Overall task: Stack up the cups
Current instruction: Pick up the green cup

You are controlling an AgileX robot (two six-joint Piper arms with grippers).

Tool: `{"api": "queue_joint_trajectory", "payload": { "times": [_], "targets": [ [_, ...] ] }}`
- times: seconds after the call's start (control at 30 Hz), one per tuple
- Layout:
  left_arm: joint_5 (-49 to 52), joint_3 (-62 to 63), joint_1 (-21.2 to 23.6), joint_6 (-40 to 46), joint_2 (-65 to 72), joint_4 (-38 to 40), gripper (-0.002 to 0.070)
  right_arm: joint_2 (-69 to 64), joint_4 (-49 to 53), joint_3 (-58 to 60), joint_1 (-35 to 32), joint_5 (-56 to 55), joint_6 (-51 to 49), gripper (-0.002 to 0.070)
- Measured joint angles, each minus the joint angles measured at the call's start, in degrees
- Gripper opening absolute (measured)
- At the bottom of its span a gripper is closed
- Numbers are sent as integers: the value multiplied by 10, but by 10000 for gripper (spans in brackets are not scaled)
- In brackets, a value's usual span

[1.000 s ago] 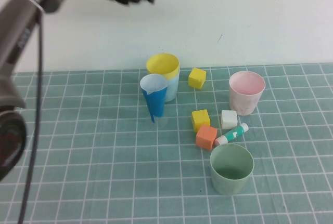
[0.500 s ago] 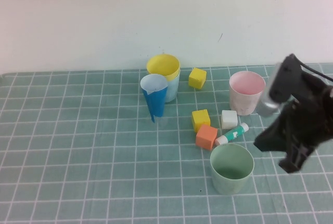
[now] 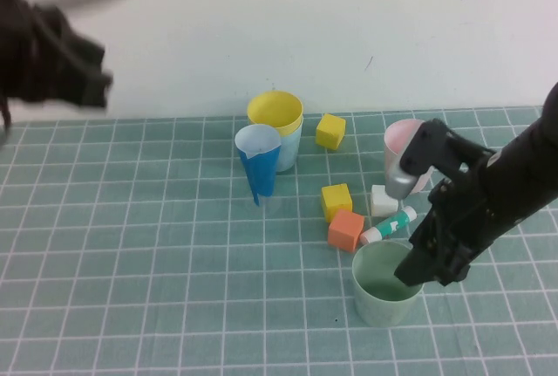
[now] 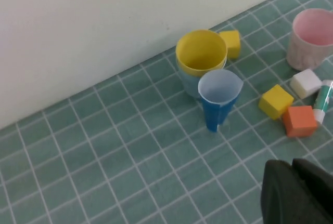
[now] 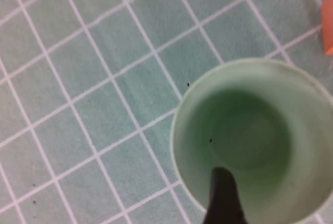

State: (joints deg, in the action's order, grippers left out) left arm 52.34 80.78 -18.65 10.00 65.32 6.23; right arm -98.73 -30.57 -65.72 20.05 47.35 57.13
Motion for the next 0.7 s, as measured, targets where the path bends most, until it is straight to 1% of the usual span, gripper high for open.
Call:
{"api": "queue_joint_trajectory", "payload": {
  "times": [0.07,0.13,0.2,0.27,0.3,0.37,0.43,0.47,0.5,0.57,0.7],
  "targets": [
    [-55,-82,0,-3,-40,7,1,-22,0,0,0,-5,4,448],
    [-88,-147,0,-4,-67,8,1,-40,1,0,0,-15,8,448],
    [-102,-193,0,-5,-86,10,1,-54,1,0,0,-21,12,430],
    [-108,-233,0,-5,-102,13,1,-67,1,0,0,-28,17,387],
    [-111,-247,0,-5,-106,16,1,-73,1,0,0,-32,20,353],
    [-119,-278,0,-8,-115,18,1,-81,1,0,0,-37,21,267],
    [-132,-305,0,-10,-121,18,1,-85,1,-1,0,-42,22,141],
    [-137,-317,0,-10,-126,18,1,-85,1,-3,0,-42,23,91],
    [-140,-326,0,-11,-128,18,1,-87,1,-7,0,-39,25,59],
    [-149,-347,0,-12,-134,16,1,-88,4,-28,0,-24,27,28],
    [-160,-390,0,-13,-152,7,1,-89,32,-106,0,30,20,18]
  ]
}}
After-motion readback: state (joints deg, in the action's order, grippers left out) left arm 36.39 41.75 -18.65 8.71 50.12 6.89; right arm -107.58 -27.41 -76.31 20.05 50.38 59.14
